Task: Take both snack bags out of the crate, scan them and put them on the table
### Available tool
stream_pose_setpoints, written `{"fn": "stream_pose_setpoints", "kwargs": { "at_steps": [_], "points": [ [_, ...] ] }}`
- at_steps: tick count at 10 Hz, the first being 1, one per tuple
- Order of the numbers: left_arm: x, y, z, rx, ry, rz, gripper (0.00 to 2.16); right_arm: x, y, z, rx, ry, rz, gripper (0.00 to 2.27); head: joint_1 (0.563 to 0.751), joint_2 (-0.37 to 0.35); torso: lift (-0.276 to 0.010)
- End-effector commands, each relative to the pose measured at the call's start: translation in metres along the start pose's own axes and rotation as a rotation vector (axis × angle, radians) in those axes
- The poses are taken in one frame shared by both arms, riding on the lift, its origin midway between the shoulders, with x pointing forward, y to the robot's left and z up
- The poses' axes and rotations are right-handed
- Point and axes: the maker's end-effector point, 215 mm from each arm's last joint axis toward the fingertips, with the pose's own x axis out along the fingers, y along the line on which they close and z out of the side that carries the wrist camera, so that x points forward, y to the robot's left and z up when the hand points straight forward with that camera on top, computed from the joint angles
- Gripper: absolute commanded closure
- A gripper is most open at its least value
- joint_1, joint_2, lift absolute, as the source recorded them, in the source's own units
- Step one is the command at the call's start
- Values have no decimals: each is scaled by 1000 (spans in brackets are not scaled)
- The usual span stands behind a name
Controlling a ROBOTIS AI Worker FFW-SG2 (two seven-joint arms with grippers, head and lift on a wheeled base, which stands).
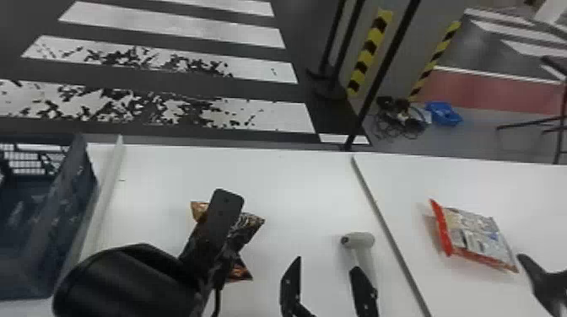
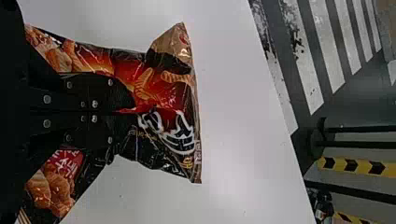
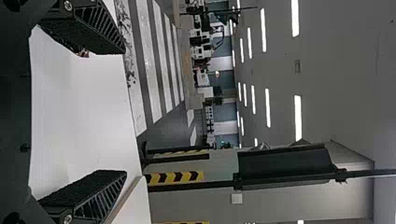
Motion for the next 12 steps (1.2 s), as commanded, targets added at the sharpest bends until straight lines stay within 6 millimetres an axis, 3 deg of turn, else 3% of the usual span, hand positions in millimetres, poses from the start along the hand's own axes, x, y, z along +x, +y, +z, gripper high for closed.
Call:
{"fn": "stream_pose_setpoints", "kwargs": {
  "at_steps": [1,3,4,5,6,9,11,12],
  "points": [
    [2,-12,-3,-6,-1,-9,2142,0,-1,0,-1,-1,-1,73,695,-274,-92],
    [7,-19,-16,-17,16,-4,2098,0,0,-2,-2,2,2,70,695,-293,-92],
    [8,-25,-9,-48,-12,-27,1663,0,0,-4,-2,6,1,70,695,-295,-92],
    [7,-27,-7,-68,-25,-26,738,-1,0,-4,-2,7,1,70,695,-302,-92],
    [7,-27,-5,-85,-31,-16,39,-1,-1,-5,-3,9,1,70,695,-309,-92],
    [1,-22,4,-164,-75,12,16,-2,0,-6,-4,11,3,70,695,-306,-92],
    [-22,3,51,-231,-219,25,19,-1,1,-5,-2,9,4,66,695,-308,-92],
    [-28,30,65,-238,-270,53,22,-2,2,-5,-1,9,5,60,695,-299,-92]
  ]
}}
